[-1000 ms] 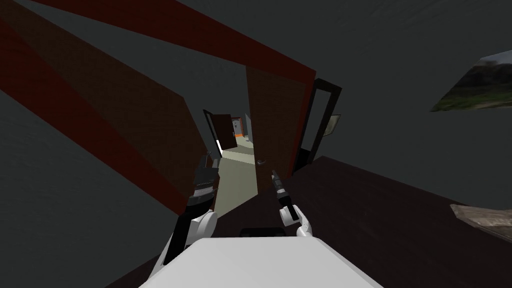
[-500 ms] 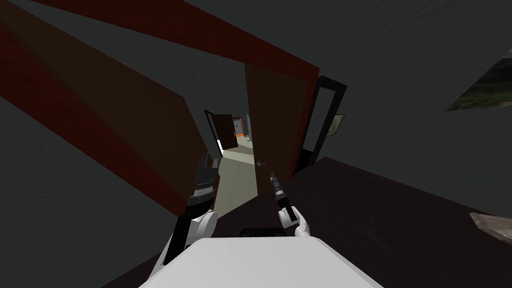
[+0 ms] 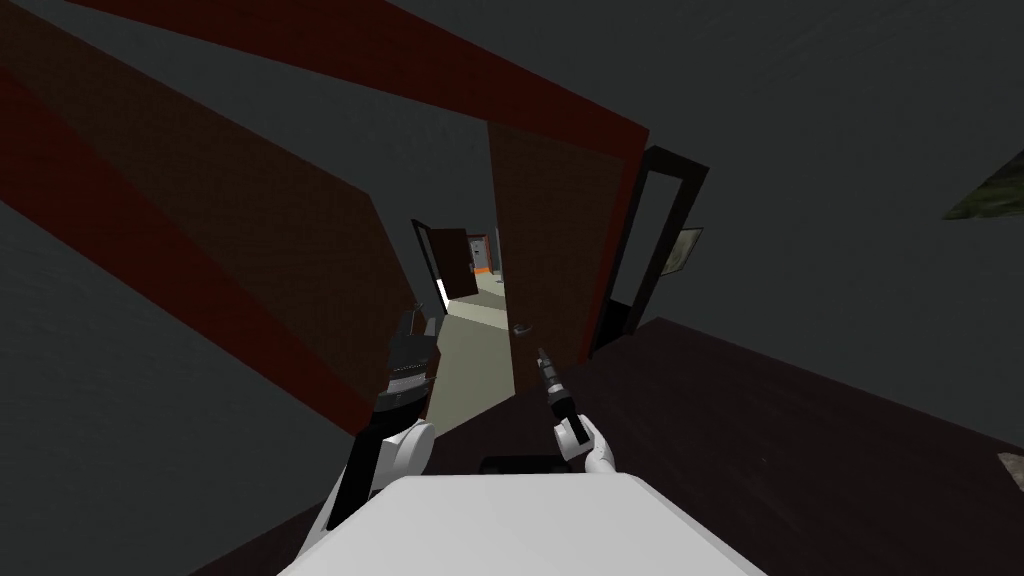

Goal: Push the door open

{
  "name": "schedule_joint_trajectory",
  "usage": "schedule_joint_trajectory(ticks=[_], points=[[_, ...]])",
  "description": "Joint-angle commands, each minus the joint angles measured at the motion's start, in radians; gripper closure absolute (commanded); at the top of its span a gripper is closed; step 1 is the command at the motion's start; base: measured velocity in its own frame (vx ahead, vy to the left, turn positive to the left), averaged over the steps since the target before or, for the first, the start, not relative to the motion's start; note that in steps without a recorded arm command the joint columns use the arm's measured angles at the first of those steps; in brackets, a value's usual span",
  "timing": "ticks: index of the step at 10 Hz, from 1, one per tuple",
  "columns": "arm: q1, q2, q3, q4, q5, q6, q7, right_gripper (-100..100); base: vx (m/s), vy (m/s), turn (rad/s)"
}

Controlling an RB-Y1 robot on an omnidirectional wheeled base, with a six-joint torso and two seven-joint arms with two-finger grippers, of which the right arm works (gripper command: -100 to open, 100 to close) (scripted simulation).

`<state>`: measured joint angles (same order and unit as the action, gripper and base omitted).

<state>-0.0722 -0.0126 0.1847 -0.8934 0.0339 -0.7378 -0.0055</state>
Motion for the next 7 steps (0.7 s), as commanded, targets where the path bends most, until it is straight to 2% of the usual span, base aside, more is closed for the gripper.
schedule_joint_trajectory(ticks=[1, 5, 6, 7], points=[[-0.015, 0.005, 0.006, 0.043, 0.001, -0.008, -0.004, -100, 0.077, -0.059, 0.070], [-0.052, 0.023, 0.018, 0.144, 0.003, -0.030, -0.010, -100, 0.085, -0.061, 0.054], [-0.068, 0.032, 0.023, 0.188, 0.004, -0.039, -0.012, -100, 0.082, -0.083, 0.085], [-0.068, 0.032, 0.023, 0.188, 0.004, -0.039, -0.012, -100, 0.082, -0.066, 0.035]])
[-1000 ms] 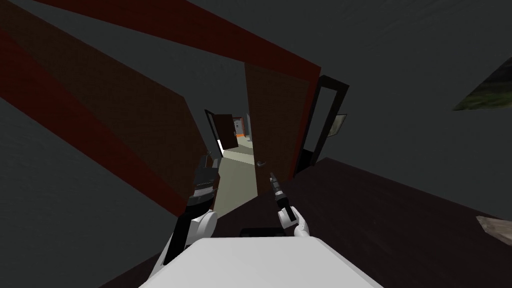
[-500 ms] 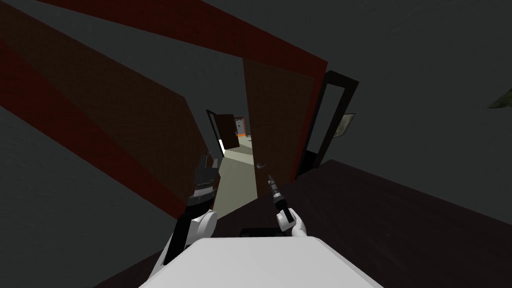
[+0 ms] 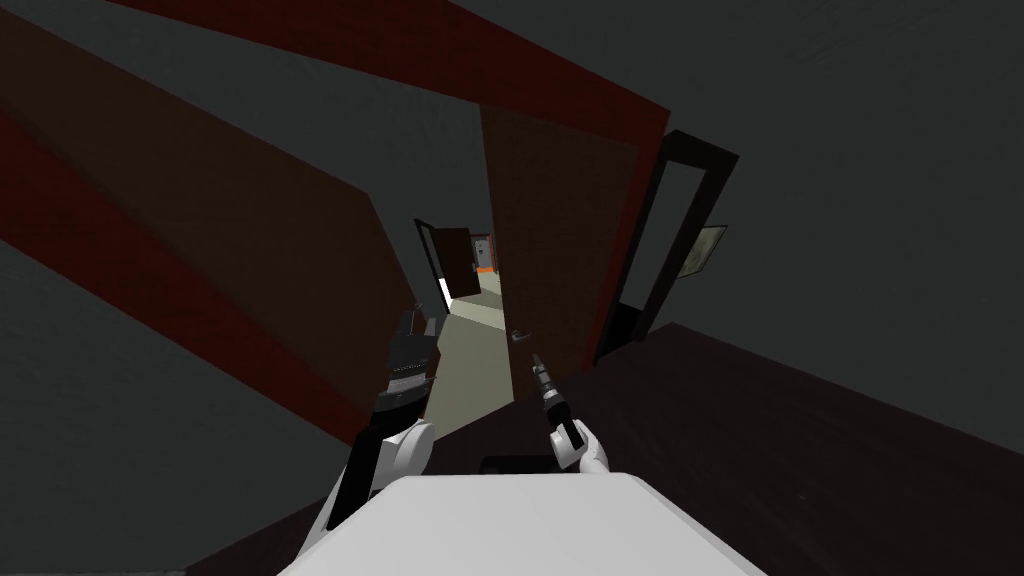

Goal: Push the door open

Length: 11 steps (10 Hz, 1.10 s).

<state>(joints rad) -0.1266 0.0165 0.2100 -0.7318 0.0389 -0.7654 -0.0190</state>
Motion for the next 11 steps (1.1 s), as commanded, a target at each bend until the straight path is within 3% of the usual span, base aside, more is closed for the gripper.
schedule_joint_trajectory(ticks=[1, 5, 6, 7, 8, 9, 11], points=[[-0.020, 0.007, 0.000, 0.046, -0.001, -0.016, 0.000, -100, 0.051, -0.040, 0.018], [-0.050, 0.029, 0.009, 0.127, 0.000, -0.033, -0.005, -100, 0.066, -0.046, 0.043], [-0.051, 0.024, 0.006, 0.127, -0.001, -0.037, -0.004, -100, 0.040, -0.022, 0.013], [-0.053, -0.006, 0.004, 0.132, -0.002, -0.042, -0.004, -100, 0.101, 0.026, 0.023], [-0.053, -0.020, 0.002, 0.134, -0.003, -0.043, -0.004, -100, 0.155, 0.037, 0.026], [-0.053, -0.020, 0.002, 0.134, -0.003, -0.043, -0.004, -100, 0.109, 0.031, 0.006], [-0.054, -0.038, -0.002, 0.137, -0.006, -0.046, -0.003, -100, 0.175, 0.069, 0.029]])
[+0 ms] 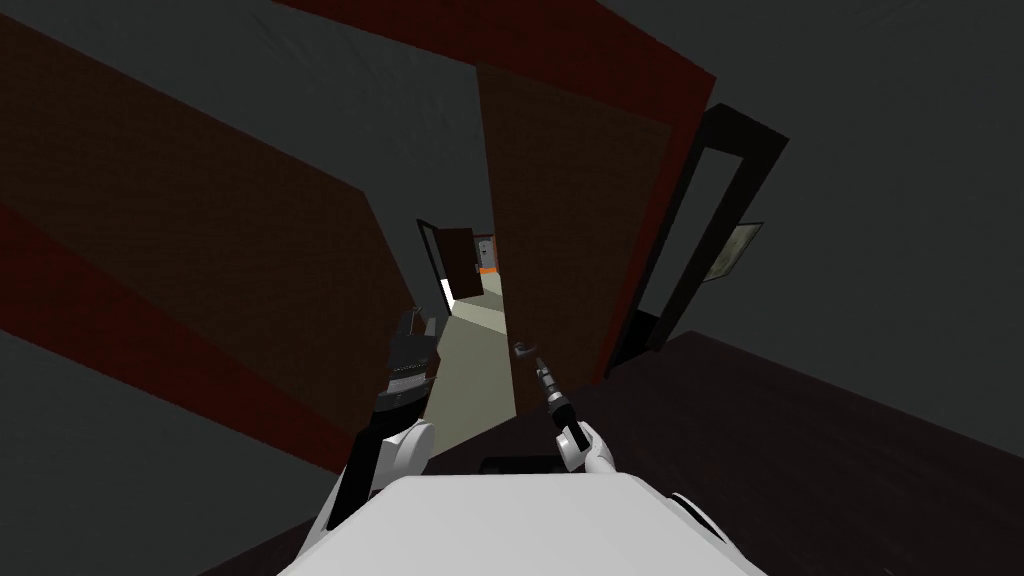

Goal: Push the door open

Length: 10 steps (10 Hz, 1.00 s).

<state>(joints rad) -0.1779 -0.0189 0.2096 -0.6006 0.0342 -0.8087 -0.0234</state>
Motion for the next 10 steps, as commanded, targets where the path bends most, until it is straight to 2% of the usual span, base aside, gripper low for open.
schedule_joint_trajectory(ticks=[1, 4, 5, 6, 7, 10], points=[[-0.002, -0.001, -0.004, 0.007, -0.002, -0.004, 0.002, -100, 0.191, 0.068, 0.022], [-0.003, 0.030, -0.009, 0.011, -0.005, -0.007, 0.003, -100, 0.185, 0.059, 0.026], [-0.003, 0.053, -0.010, 0.012, -0.006, -0.008, 0.003, -100, 0.182, 0.033, 0.018], [-0.012, 0.042, -0.012, 0.033, -0.007, -0.019, 0.003, -100, 0.079, 0.014, 0.005], [-0.012, 0.042, -0.012, 0.033, -0.007, -0.019, 0.003, 100, -0.010, 0.000, -0.005], [-0.012, 0.042, -0.012, 0.033, -0.007, -0.019, 0.003, 100, -0.012, -0.003, 0.006]])
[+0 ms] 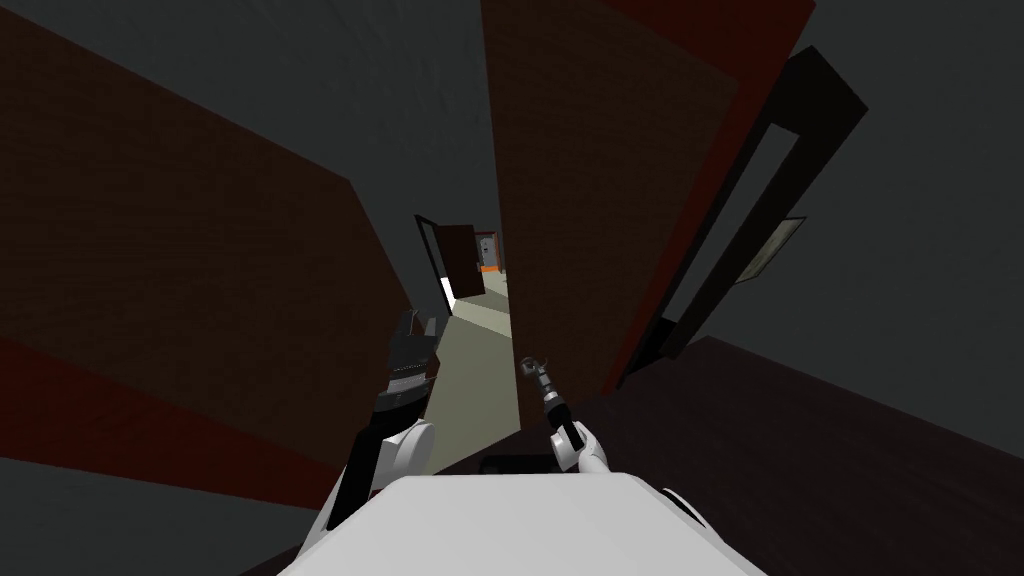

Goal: Push the door open

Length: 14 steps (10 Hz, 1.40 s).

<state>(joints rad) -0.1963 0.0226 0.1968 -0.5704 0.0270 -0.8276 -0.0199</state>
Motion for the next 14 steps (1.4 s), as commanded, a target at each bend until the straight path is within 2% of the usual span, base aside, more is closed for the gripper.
schedule_joint_trajectory(ticks=[1, 2, 3, 5, 6, 8, 11, 14], points=[[0.006, 0.000, 0.001, 0.003, 0.001, 0.000, 0.000, 100, 0.000, 0.000, 0.000], [0.006, 0.000, 0.001, 0.003, 0.001, 0.000, 0.000, 100, 0.000, 0.000, 0.000], [0.000, -0.020, -0.014, 0.000, -0.007, 0.001, 0.004, 100, 0.083, 0.062, -0.009], [0.000, -0.032, -0.024, 0.000, -0.013, 0.001, 0.008, 100, 0.127, 0.090, -0.037], [0.000, -0.032, -0.024, 0.000, -0.013, 0.001, 0.008, 100, 0.106, 0.059, -0.032], [-0.001, -0.053, -0.047, 0.000, -0.025, 0.003, 0.015, 100, 0.128, 0.084, -0.042], [-0.002, -0.065, -0.062, 0.001, -0.034, 0.004, 0.020, 100, 0.155, 0.079, -0.044], [-0.003, -0.085, -0.104, 0.001, -0.057, 0.006, 0.033, 100, 0.178, 0.126, -0.078]])
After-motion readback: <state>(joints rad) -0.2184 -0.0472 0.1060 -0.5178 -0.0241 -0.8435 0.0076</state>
